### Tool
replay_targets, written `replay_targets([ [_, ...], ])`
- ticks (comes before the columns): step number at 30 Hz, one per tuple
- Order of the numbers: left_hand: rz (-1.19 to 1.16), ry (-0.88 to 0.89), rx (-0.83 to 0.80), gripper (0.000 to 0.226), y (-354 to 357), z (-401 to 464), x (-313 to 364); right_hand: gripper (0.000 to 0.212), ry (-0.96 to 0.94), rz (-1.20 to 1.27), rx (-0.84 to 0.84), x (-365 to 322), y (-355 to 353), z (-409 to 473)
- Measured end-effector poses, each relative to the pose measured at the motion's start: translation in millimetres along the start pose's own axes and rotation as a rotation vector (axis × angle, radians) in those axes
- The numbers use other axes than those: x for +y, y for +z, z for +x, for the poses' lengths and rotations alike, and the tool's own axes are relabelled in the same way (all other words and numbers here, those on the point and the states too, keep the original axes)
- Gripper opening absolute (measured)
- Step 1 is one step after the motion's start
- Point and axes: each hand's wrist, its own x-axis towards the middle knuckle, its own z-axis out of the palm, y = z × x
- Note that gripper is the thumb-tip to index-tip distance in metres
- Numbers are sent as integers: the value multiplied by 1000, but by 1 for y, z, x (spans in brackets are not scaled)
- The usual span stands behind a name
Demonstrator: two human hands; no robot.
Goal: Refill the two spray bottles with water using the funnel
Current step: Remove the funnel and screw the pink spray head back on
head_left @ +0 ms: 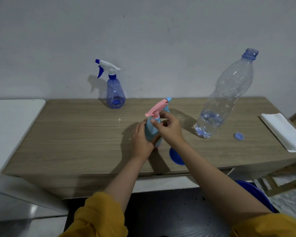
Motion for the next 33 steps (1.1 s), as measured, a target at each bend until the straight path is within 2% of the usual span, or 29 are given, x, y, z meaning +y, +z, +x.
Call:
replay_targets([
  [2,2,10,-1,63,-2,0,2,26,19,6,-15,-2,-3,3],
  [5,-10,7,4,62,-3,-1,4,33,55,-32,21,-2,-1,6],
  [10,2,-5,-5,63,-2,-2,6,28,-77,-121,-27,1,-2,5],
  [15,-14,17,10,66,-1,-1,4,25,-53,-107,180,5,14,2],
  [18,-25,16,39,64,0,-2,6,26,-39,-101,246,5,23,-1],
  [21,-30,-14,34,67,-1,-1,7,28,-25,-97,234,7,23,0],
  [26,18,28,-11,68,-6,2,0,31,-65,-194,87,8,17,4],
  [33,77,24,26,73,-5,-2,10,26,-97,-212,213,4,26,-5],
])
